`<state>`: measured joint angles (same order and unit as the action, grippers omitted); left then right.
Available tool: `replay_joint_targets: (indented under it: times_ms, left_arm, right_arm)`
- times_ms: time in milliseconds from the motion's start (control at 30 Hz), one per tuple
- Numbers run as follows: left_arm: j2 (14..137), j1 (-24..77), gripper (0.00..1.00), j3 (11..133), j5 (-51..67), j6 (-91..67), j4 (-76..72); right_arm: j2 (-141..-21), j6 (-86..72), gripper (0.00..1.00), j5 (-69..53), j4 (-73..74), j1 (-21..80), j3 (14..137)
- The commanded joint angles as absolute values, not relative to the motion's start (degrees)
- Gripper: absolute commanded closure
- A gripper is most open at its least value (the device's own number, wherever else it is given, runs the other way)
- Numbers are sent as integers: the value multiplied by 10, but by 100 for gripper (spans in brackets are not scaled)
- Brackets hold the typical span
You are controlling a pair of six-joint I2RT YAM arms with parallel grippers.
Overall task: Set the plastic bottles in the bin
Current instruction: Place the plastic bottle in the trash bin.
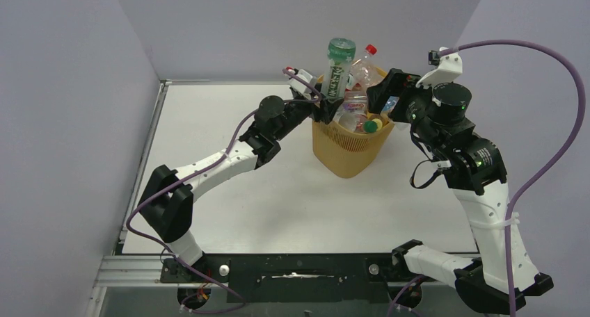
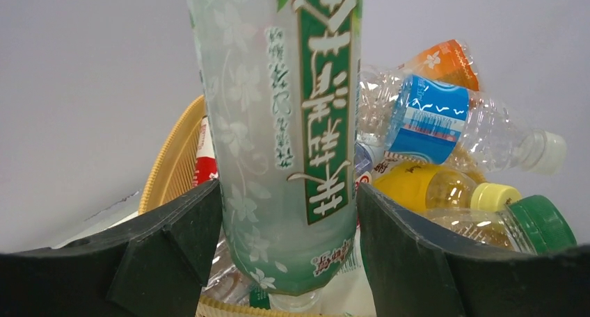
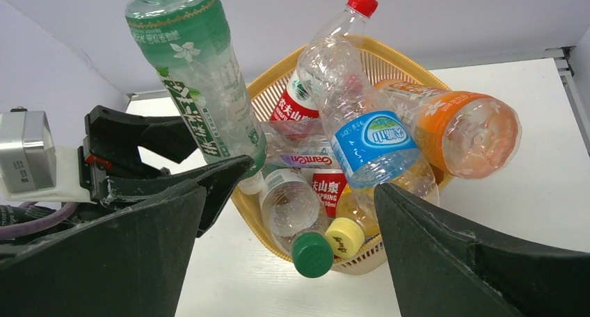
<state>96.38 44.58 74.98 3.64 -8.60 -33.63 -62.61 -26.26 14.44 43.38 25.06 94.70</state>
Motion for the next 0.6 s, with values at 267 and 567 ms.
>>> replay_joint_targets:
  times_ms: [267,567]
  left_arm:
    - [948,452,20,752,113,-64,-286]
    - [938,451,20,744,105,-64,-284]
  right_arm:
    - [-614,-269,2,138,402,246,942]
    - [-614,-271,2,134,399,244,941]
